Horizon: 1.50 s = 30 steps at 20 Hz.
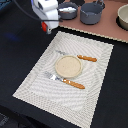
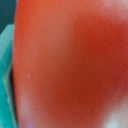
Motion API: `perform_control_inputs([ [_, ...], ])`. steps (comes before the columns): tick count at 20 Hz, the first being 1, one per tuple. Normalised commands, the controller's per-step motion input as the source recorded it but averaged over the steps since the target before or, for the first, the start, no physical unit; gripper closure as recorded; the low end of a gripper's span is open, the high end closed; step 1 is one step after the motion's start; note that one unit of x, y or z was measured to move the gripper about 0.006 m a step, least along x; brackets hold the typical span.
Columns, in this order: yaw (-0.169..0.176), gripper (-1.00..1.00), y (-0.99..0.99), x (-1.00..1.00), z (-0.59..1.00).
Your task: Place the fish, sausage, and tomato into the frying pan.
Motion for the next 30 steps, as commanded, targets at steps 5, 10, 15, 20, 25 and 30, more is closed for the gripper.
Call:
perform_control_inputs([
  [5,0.000,1.00,0.75,0.88,1.00],
  [10,0.000,1.00,0.75,0.84,1.00],
  [15,-0.001,1.00,0.68,0.69,0.67],
  [20,-0.003,1.00,0.35,0.21,-0.13],
  [25,0.025,1.00,0.21,-0.16,-0.41],
  [30,0.058,1.00,0.27,-0.32,-0.34],
])
